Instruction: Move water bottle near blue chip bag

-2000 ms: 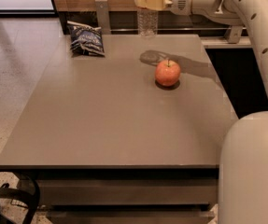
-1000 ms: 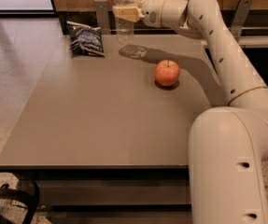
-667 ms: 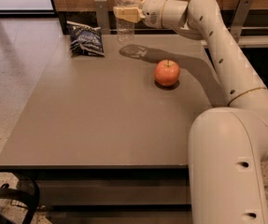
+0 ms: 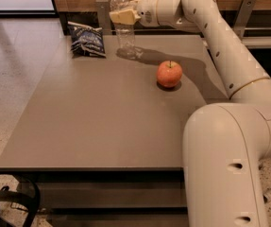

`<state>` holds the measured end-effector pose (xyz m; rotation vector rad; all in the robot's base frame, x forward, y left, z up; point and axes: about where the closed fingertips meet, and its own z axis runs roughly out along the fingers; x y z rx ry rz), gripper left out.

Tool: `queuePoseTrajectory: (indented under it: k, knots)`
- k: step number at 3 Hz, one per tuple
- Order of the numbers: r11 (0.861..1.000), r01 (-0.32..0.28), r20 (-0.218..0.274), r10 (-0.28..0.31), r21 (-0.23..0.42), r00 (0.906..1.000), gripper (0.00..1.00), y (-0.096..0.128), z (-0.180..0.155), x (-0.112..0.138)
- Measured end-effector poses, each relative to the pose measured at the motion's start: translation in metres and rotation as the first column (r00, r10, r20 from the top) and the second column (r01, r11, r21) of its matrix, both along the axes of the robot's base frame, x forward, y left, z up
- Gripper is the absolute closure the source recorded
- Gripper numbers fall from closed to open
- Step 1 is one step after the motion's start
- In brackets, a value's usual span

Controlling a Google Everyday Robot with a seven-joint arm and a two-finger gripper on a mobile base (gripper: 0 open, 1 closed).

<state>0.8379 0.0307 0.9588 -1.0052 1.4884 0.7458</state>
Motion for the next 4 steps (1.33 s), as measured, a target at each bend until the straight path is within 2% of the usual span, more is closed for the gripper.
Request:
queuePoseTrajectory:
  k: [1,4]
  knots:
    - [1.000,0.013,-0.014,-0.013,-0.024,0.9998,1.00,0.005,-0.011,0.001]
    - [0.998,0.026,-0.004,-0.026,0.053,0.9997,1.00,0.021,-0.024,0.009]
